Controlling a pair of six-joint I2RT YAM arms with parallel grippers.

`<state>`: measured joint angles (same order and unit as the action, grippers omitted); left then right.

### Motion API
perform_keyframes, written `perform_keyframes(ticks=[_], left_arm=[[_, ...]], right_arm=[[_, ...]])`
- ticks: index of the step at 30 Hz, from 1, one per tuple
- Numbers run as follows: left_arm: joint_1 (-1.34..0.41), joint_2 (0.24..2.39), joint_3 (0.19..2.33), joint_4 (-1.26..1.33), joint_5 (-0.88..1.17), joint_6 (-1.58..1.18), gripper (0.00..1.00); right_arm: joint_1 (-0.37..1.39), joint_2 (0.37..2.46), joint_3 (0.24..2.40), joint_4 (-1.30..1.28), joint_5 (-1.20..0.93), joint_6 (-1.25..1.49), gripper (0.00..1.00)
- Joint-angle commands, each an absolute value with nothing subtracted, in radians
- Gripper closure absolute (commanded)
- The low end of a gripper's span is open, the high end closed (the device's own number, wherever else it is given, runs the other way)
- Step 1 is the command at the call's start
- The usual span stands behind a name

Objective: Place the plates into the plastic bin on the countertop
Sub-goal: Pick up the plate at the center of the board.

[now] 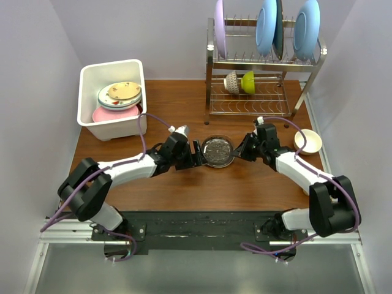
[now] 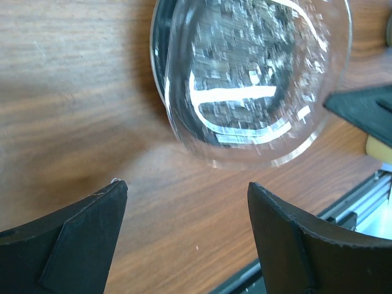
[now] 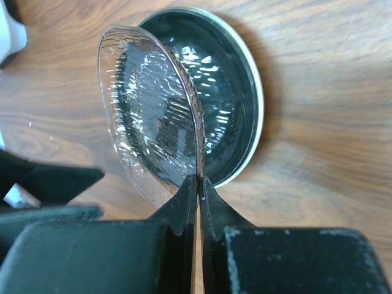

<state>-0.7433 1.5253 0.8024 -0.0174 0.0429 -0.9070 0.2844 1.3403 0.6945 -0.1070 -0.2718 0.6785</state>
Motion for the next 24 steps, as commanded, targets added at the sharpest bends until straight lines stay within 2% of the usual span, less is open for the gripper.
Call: perform_keyframes(ticks=[1, 15, 24], left_arm=[[-0.730, 1.578, 0.792, 0.084, 0.029, -0.928, 0.16], [-0.718, 1.624, 0.742, 0.241, 0.075, -0.969, 0.23], [-0.713, 1.663, 0.727, 0.334, 0.138, -0.986, 0.39]], right_arm=[[0.276, 1.296, 0.672, -0.138, -0.330, 0.667, 1.00], [0.270, 1.243, 0.641, -0.163, -0.379, 0.667, 1.00], [0.265, 1.218, 0.627, -0.161, -0.414, 0.678, 1.00]])
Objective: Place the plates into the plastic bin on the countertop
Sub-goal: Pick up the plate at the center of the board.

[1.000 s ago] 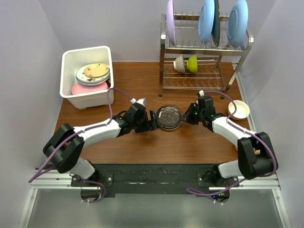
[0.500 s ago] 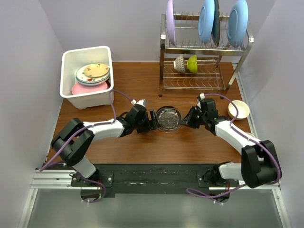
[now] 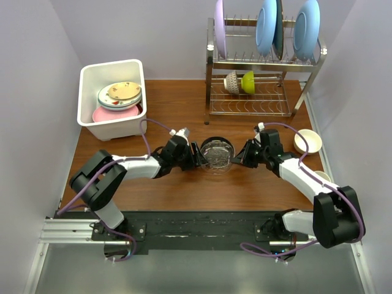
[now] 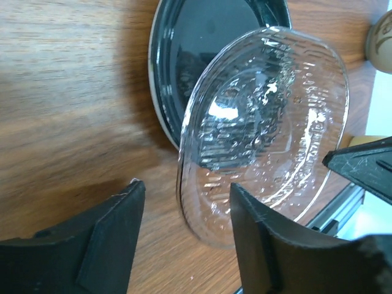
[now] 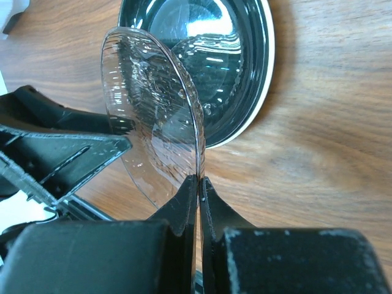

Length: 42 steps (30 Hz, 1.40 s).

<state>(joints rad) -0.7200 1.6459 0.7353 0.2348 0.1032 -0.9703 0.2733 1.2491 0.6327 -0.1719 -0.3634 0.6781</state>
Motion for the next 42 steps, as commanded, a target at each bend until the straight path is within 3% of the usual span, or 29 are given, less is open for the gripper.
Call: perform_keyframes(ticks=[1, 11, 14, 21, 25, 32, 34, 37, 38, 42], left_arm=[[-0.713, 1.666, 0.727, 0.345, 0.144, -0.986, 0.41], [-0.712, 1.666, 0.704, 0.420, 0.183, -0.997, 0.54], [-0.712, 1.655, 0.690, 0.448, 0.198, -0.996, 0.63], [-0.713, 1.629, 0.669, 0.440, 0.201, -0.996, 1.00], [-0.713, 1.614, 0.666, 0.419, 0.192, -0.988, 1.00], [-0.713, 1.586, 0.666, 0.393, 0.178, -0.977, 1.00], [-0.712, 1.582, 0.667, 0.387, 0.176, -0.976, 1.00], [-0.713, 1.577, 0.667, 0.382, 0.172, -0.974, 1.00], [-0.713, 1.575, 0.669, 0.380, 0.170, -0.974, 1.00], [-0.710, 1.568, 0.672, 0.367, 0.167, -0.971, 1.00]], right_arm=[[0.265, 1.218, 0.627, -0.163, -0.419, 0.678, 1.00], [0.261, 1.224, 0.620, -0.150, -0.477, 0.692, 1.00], [0.261, 1.226, 0.618, -0.149, -0.482, 0.689, 1.00], [0.261, 1.224, 0.604, -0.153, -0.479, 0.686, 1.00], [0.259, 1.223, 0.600, -0.153, -0.477, 0.684, 0.99], [0.259, 1.220, 0.600, -0.166, -0.477, 0.680, 0.86], [0.259, 1.215, 0.597, -0.164, -0.477, 0.680, 0.76], [0.259, 1.200, 0.589, -0.164, -0.479, 0.678, 0.53], [0.259, 1.193, 0.584, -0.161, -0.479, 0.675, 0.39], [0.259, 1.154, 0.571, -0.163, -0.462, 0.684, 0.12]])
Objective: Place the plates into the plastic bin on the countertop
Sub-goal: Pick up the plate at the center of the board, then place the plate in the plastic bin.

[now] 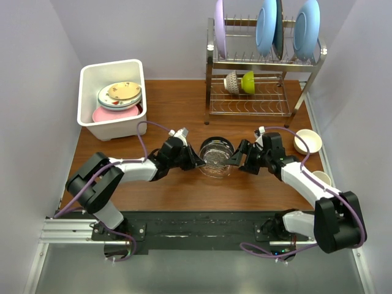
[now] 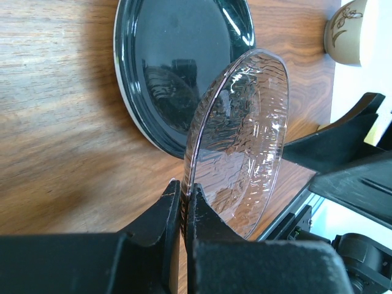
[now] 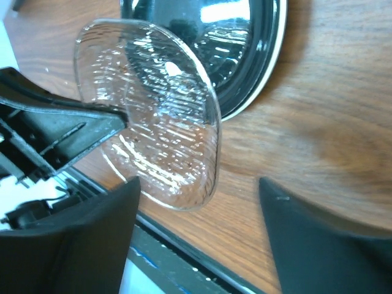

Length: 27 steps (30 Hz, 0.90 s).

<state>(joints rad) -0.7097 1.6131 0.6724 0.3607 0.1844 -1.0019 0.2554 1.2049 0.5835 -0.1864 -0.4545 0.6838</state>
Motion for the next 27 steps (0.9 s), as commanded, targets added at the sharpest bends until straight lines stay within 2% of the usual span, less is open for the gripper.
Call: perform_keyframes(ticks=[1, 3, 7, 15, 27], left_arm=[[-0.710, 1.563, 0.673, 0.362, 0.164, -0.966, 1.00], [-0.707, 1.555, 0.676, 0.348, 0.163, -0.963, 1.00], [-0.686, 1.508, 0.681, 0.310, 0.166, -0.948, 1.00], [-0.611, 1.372, 0.784, 0.095, 0.149, -0.865, 1.00], [-0.451, 1.302, 0.975, -0.130, 0.179, -0.755, 1.00]], right_arm=[[0.259, 1.141, 0.568, -0.164, -0.450, 0.684, 0.09], [0.259, 1.115, 0.563, -0.167, -0.442, 0.684, 0.05], [0.258, 1.103, 0.569, -0.193, -0.436, 0.677, 0.02], [0.259, 1.086, 0.555, -0.198, -0.437, 0.673, 0.01], [0.259, 1.077, 0.543, -0.192, -0.443, 0.675, 0.01]])
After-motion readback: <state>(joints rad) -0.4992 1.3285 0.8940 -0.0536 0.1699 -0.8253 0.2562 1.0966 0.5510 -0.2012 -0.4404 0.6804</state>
